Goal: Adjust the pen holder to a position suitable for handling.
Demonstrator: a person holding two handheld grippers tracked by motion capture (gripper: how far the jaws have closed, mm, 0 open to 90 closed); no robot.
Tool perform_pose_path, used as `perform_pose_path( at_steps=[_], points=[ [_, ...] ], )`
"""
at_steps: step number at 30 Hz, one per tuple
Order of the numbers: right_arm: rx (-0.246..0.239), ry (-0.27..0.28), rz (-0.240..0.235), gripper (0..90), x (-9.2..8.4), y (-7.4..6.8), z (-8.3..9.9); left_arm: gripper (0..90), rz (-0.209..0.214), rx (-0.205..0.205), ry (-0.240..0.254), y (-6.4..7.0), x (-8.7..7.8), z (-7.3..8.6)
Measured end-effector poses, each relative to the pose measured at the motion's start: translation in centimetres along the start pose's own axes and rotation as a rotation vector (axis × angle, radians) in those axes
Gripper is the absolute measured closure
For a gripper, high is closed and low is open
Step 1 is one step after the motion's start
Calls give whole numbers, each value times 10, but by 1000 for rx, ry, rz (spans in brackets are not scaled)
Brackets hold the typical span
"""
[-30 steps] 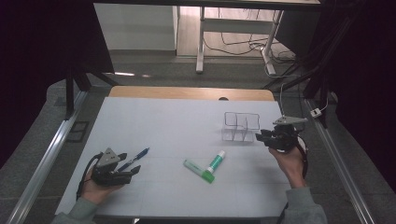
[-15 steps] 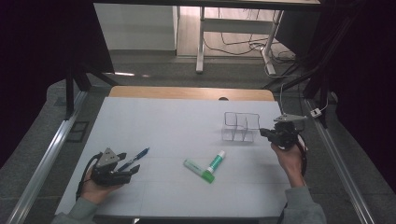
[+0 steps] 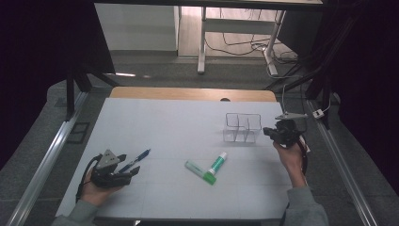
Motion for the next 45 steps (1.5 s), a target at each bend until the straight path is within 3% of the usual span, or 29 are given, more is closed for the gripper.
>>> perform_pose_path(
  at_steps=[5,8,18,32,45],
  points=[
    [19,-10,-7,896,10,5,2,271,-1,-1,0,0,0,0],
    [26,-7,-36,896,19,7,4,272,-1,-7,3,-1,0,0],
    [33,-36,-29,896,37,14,6,272,3,-5,-2,-1,1,0],
    [13,-46,-41,896,42,15,9,274,3,-5,-2,-1,1,0],
    [-14,-59,-11,896,41,10,7,282,1,-5,-1,-1,0,0]
  ],
)
Point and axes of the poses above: each handheld gripper's, and its own axes: x roughly forward along the jaws, z roughly out of its underside, y roughly to its right, the point moved 4 cm from there along x, roughly forward along the jaws, and after that the axes turned 5 degrees about -x, right-handed, at the moved point
